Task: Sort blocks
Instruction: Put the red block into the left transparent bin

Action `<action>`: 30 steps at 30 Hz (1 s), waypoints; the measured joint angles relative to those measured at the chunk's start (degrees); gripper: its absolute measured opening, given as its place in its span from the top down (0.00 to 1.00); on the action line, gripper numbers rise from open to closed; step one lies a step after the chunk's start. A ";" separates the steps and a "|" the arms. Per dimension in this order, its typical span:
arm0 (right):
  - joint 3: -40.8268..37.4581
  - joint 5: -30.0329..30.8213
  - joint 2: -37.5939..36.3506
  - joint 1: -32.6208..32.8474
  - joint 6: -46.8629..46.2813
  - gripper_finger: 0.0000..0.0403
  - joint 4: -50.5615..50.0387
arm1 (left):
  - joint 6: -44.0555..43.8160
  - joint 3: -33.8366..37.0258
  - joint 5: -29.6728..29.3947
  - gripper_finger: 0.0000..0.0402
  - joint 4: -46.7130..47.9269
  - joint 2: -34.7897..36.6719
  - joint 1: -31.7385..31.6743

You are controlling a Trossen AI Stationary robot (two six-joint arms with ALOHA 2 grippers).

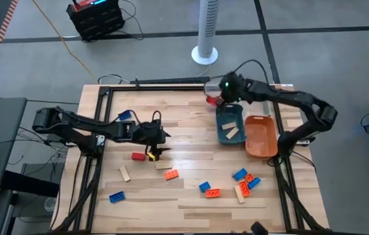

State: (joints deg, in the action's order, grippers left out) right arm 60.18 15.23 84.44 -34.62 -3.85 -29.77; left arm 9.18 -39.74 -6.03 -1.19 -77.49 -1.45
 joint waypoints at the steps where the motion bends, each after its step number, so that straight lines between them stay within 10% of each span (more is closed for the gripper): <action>1: 0.00 -0.81 0.88 -1.57 0.62 0.79 0.30 | -0.16 0.70 -0.69 0.32 -0.32 0.30 0.00; 15: 0.00 -3.50 0.96 -4.34 5.18 0.45 0.73 | -7.63 1.61 -3.68 0.32 24.55 11.44 0.02; 30: 0.07 9.52 -13.66 22.99 0.91 0.47 2.51 | -12.91 1.57 3.27 0.32 40.62 10.38 4.55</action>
State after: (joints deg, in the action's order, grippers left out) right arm 60.25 24.75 70.78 -11.63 -2.94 -27.26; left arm -3.73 -38.17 -2.77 39.43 -67.11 3.10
